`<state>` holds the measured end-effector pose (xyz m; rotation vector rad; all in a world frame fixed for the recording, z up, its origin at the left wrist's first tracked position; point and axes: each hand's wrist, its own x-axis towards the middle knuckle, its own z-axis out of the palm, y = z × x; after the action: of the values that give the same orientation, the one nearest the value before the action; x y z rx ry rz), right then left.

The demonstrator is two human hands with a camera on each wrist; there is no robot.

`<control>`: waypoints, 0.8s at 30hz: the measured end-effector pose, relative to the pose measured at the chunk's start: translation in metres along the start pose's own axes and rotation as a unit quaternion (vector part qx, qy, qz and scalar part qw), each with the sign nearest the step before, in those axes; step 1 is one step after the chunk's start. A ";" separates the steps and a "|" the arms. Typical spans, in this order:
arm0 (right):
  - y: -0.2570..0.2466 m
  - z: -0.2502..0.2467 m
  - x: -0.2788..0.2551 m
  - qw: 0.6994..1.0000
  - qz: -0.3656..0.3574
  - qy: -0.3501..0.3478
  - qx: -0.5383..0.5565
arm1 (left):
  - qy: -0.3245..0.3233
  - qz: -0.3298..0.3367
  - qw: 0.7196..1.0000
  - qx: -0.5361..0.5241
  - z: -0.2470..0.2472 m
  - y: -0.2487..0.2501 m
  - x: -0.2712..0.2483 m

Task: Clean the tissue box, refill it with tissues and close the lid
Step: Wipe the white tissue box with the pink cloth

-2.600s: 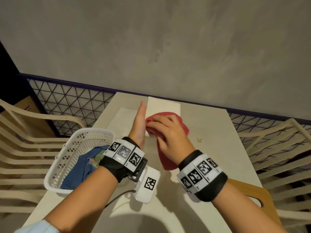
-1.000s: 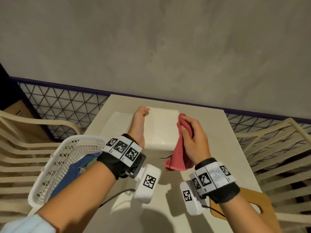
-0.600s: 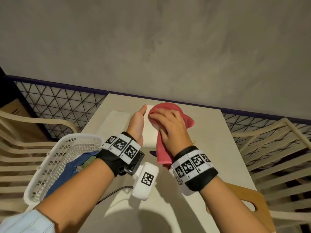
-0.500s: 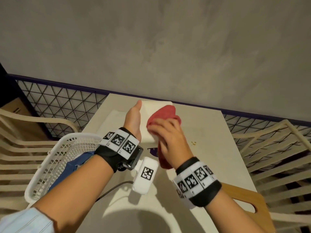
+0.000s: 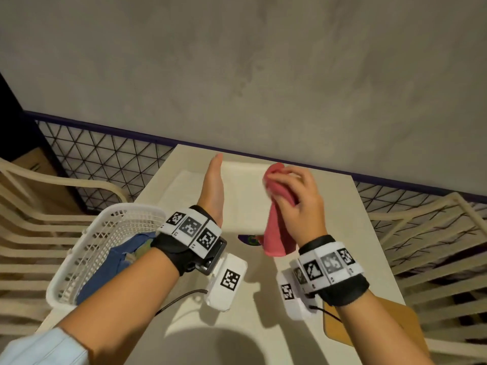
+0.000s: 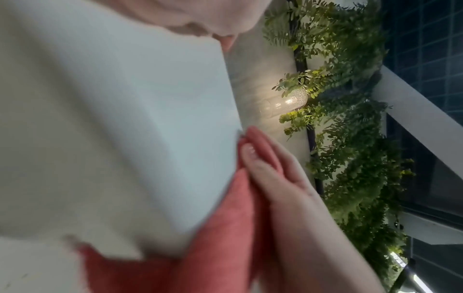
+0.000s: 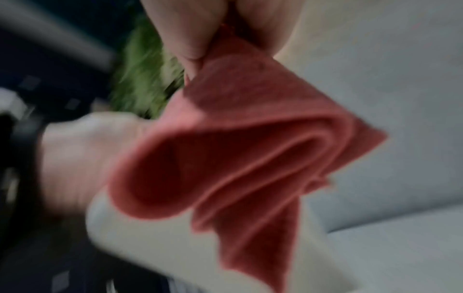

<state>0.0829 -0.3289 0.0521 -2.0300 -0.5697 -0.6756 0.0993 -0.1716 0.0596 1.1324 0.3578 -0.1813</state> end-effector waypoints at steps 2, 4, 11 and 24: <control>-0.008 -0.005 0.006 0.984 0.114 0.062 0.126 | -0.016 -0.010 1.000 0.009 -0.001 -0.003 -0.002; -0.012 -0.013 0.007 0.956 0.185 0.070 0.215 | -0.045 -0.022 0.999 0.009 -0.005 -0.010 0.000; 0.002 -0.023 -0.017 0.967 0.220 -0.001 0.130 | -0.083 -0.066 0.993 -0.058 -0.003 -0.040 -0.001; -0.002 -0.003 -0.049 0.979 -0.004 -0.164 -0.122 | -0.034 0.035 0.999 0.012 0.015 -0.047 -0.004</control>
<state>0.0441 -0.3369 0.0225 -2.3922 -0.7140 -0.4329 0.0827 -0.2050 0.0265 1.1568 0.2561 -0.1625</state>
